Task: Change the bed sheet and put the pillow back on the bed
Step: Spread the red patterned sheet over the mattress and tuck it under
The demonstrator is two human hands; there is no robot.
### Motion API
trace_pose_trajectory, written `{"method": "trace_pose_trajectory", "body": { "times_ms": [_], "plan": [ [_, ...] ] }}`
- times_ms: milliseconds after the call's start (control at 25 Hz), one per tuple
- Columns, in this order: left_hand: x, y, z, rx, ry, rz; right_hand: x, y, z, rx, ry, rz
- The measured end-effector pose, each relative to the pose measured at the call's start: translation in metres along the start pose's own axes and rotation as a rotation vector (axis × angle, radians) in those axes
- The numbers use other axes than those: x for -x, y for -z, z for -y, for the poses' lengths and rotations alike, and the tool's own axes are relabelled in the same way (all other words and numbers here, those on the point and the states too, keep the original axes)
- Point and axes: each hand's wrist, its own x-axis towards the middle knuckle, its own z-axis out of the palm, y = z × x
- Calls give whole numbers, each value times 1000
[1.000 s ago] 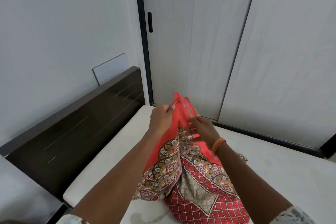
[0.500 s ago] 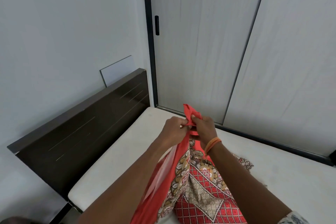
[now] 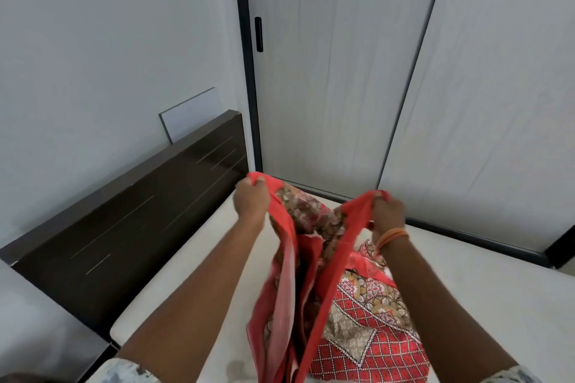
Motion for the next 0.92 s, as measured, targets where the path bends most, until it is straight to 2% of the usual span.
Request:
{"method": "trace_pose_trajectory", "body": {
  "times_ms": [80,160,240,320,360,440,560,680,760,840,920],
  "plan": [
    [-17,17,1,93,70,-107,-21,46,-2,-57,-77,-198],
    [-31,27,-3,175,72,-115,-33,91,-15,167,-86,-389],
    [-38,27,-11,225,16,-75,-31,120,-40,519,-176,-419],
    [-34,18,-19,247,-71,10,-22,124,-69,689,-354,-411],
    [-28,12,-24,253,-109,62,-13,115,-75,746,-385,-383],
    [-13,-4,-31,271,-171,181,-6,87,-81,769,-244,-193],
    [4,-21,-41,289,-246,320,13,30,-59,421,-45,191],
    [17,-27,-50,272,-318,370,40,-13,-18,281,172,501],
    [23,-28,-52,236,-329,373,52,-38,1,250,345,594],
    [25,-25,-51,238,-321,386,54,-52,8,258,491,607],
    [20,-21,-48,253,-318,405,50,-54,7,233,514,604]
  ]
}}
